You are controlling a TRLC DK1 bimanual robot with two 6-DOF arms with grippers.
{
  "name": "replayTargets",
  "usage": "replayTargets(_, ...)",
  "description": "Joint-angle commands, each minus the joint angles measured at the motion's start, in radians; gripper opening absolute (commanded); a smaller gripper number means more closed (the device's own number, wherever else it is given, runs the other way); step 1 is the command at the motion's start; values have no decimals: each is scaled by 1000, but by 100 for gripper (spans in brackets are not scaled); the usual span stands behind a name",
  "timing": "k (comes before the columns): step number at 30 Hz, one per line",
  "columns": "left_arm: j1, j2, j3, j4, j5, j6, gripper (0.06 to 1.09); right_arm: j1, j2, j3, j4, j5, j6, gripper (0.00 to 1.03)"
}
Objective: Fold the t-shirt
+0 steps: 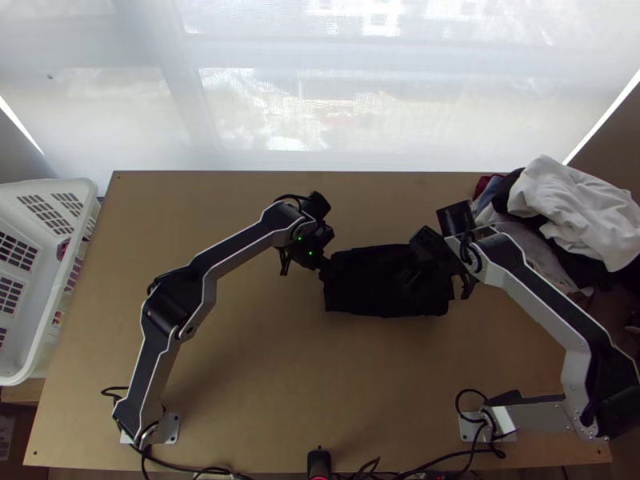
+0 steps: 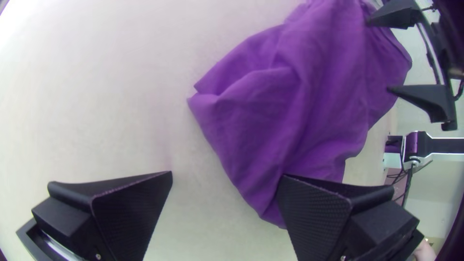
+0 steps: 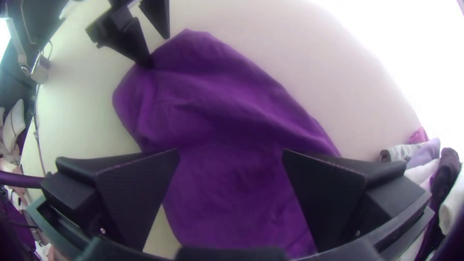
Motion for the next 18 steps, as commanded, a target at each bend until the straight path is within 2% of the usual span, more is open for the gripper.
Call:
replayTargets(1,14,-18,62,-28,-11,3,104,22,120,-113,120,-14,10,98)
replayTargets(10,17,-76,146,-69,-10,-10,104,10,28,-75,99,-14,7,98)
replayTargets(16,17,-99,143,-102,-11,-9,104,84,-135,-41,94,-1,-45,98)
replayTargets(18,17,-97,143,-103,-11,-9,104,119,-170,-58,71,48,-60,98)
